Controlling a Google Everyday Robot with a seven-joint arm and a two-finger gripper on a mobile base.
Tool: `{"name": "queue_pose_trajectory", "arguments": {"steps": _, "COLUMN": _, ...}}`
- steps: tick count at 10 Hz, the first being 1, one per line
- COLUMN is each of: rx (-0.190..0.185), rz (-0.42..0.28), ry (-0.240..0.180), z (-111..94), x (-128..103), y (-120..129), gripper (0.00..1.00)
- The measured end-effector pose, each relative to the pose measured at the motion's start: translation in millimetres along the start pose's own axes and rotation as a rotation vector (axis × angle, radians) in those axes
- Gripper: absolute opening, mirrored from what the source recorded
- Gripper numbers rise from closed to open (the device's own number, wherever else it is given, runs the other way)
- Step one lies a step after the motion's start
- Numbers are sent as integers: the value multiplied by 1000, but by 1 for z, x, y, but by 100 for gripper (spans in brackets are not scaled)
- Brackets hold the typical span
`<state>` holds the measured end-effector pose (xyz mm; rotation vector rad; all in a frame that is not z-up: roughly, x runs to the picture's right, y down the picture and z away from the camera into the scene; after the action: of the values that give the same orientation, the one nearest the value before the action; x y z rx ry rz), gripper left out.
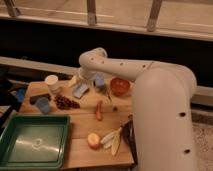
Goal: Place towel in paper cup
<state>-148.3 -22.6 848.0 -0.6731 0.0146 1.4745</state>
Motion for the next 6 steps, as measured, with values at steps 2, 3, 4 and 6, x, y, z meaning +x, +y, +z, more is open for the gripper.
{"name": "queue_pose_trajectory", "arguments": {"steps": 2, "rx": -49, "rz": 8, "ry": -46, "z": 21, "x": -7, "y": 21, "gripper": 80}}
{"name": "queue_pose_trajectory", "arguments": {"steps": 3, "rx": -69, "rz": 8, "ry": -59, "z": 28, "x": -9, "y": 30, "gripper": 80}}
{"name": "queue_pose_trajectory", "arguments": {"steps": 4, "rx": -75, "rz": 7, "ry": -62, "z": 29, "x": -9, "y": 34, "gripper": 80}}
{"name": "queue_pose_trajectory", "arguments": {"steps": 6, "rx": -72, "rz": 11, "ry": -64, "z": 28, "x": -9, "y": 30, "gripper": 80}}
